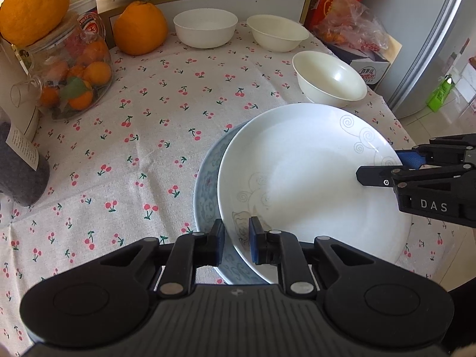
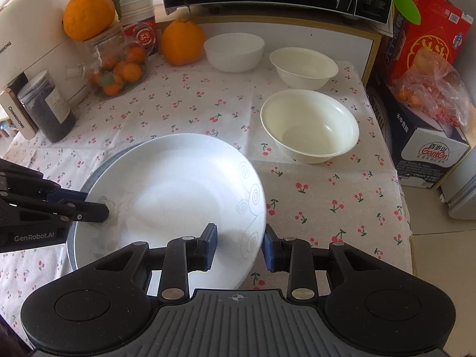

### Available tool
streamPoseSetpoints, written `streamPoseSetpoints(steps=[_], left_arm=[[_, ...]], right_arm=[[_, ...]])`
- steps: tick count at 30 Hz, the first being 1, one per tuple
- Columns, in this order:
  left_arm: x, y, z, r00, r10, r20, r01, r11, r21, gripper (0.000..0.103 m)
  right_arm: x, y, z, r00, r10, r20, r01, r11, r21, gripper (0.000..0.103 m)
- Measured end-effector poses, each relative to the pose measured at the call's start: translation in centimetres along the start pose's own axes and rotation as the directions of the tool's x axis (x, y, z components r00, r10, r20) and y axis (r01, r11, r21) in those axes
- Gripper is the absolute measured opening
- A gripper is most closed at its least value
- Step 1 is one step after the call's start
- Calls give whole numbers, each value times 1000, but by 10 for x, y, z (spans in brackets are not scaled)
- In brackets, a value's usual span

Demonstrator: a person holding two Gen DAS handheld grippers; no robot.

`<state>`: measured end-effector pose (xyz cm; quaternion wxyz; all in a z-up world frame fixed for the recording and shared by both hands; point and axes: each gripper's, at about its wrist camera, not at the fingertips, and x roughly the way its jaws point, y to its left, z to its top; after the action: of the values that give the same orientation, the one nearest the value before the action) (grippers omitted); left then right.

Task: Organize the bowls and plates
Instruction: 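Carry the white plate with both tools onto the blue-patterned plate stack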

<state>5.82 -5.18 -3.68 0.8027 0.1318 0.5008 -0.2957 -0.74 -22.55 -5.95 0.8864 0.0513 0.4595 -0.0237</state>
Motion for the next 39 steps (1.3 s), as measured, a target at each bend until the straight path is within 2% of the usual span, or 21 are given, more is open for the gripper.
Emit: streamPoseSetpoints(steps=[15,26,33,39], left_arm=[[-6,-1,-5,1000,-13,-2,13,1000,17,17],[-12,1,-6,1000,-18,12,18,1000,13,12],[-13,0,-7,1000,-9,16,9,1000,12,11],[-16,-1,-7,1000,12,26,-13,999,30,9]], right_arm=[[5,3,9,999,-20,-31,20,1000,11,34],[-6,-11,15,999,51,-11,-49,995,87,33],[-10,-8,14,1000,18,13,-19,998,52,24],[-7,-4,15,1000,2,14,-3,999,38,24]])
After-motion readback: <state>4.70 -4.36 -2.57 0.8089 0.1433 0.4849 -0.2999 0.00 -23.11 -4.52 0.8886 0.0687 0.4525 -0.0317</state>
